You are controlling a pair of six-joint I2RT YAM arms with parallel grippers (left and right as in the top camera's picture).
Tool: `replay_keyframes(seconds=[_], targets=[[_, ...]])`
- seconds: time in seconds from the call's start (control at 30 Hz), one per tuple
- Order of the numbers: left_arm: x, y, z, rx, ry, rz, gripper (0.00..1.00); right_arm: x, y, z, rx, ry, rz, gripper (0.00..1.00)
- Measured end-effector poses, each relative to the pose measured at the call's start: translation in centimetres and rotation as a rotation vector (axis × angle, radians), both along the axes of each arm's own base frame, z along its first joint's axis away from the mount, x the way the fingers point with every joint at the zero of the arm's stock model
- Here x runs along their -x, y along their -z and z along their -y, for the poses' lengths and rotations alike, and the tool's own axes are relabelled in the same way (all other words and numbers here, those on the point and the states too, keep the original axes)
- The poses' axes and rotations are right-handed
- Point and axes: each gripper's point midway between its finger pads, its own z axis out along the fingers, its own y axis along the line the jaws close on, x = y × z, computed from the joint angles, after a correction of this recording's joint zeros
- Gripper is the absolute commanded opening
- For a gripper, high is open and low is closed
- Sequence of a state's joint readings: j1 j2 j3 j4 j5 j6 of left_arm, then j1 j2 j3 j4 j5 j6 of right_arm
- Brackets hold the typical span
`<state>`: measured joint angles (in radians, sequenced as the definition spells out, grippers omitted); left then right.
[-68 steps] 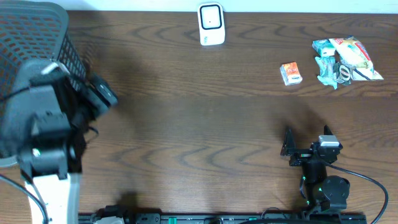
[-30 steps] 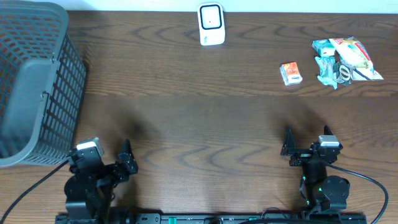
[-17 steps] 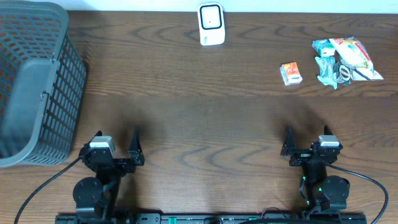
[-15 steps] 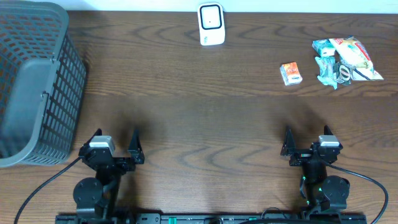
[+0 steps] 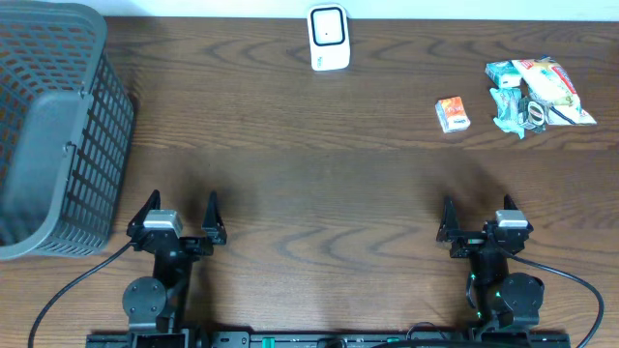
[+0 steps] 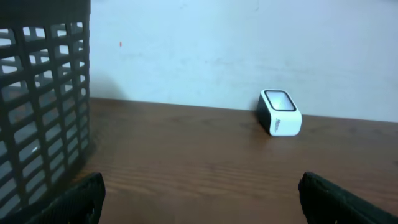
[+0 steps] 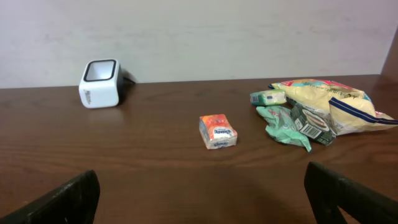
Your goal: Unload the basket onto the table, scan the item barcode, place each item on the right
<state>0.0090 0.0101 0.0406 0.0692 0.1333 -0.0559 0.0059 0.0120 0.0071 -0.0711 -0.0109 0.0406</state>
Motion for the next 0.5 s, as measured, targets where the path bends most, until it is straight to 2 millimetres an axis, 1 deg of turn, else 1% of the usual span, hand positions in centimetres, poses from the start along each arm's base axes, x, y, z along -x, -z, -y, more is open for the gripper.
replay_keyframes(seconds=[0.13, 0.3, 0.5], targets=[[-0.2, 0.5, 0.0, 0.003, 0.000, 0.007, 0.97, 0.0, 0.0, 0.0, 0.000, 0.000, 0.000, 0.99], [-0.2, 0.8, 0.0, 0.007, 0.000, -0.001, 0.98, 0.0, 0.0, 0.0, 0.000, 0.000, 0.000, 0.99], [-0.1, 3.1, 0.0, 0.008, -0.002, -0.095, 0.97, 0.0, 0.0, 0.0, 0.000, 0.000, 0.000, 0.99]])
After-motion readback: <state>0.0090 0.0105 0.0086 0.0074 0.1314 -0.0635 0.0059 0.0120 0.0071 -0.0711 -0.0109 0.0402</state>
